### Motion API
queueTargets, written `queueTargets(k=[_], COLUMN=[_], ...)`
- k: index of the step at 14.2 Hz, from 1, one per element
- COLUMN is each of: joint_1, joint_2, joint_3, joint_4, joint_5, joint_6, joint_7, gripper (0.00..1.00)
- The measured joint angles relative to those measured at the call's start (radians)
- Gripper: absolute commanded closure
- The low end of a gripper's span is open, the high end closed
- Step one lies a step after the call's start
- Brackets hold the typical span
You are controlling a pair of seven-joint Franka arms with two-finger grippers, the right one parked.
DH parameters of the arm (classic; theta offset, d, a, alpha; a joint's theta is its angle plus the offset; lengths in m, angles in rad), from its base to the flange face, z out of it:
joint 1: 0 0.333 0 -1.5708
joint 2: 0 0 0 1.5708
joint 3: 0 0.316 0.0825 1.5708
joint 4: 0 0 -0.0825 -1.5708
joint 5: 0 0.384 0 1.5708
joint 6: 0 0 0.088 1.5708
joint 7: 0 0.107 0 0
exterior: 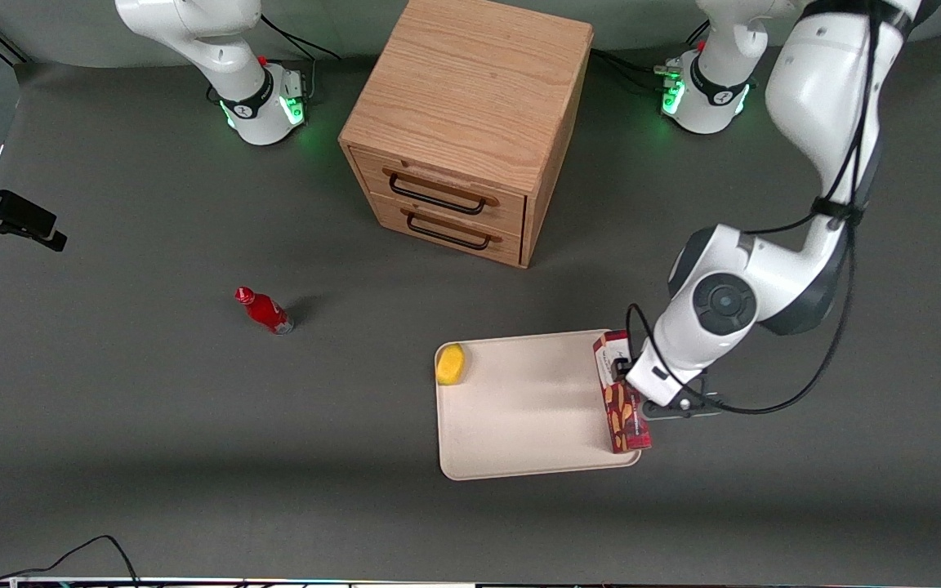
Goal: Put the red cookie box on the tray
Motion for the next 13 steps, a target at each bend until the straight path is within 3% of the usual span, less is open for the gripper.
queueTargets(k=[2, 5, 9, 13], joint_1=[0.002, 0.012, 0.020, 0.018], joint_2=[-0.119, -0.310, -0.481, -0.526], joint_3=[0.048, 0.202, 0.356, 0.390], joint_4=[0.010, 0.009, -0.053, -0.105], joint_5=[-0.075, -0.175, -0.194, -0.198], joint_6=[-0.165, -0.426, -0.565, -0.576], joint_7=[0.127, 0.435, 0.681, 0.722], gripper=[0.00, 0.00, 0.00, 0.00])
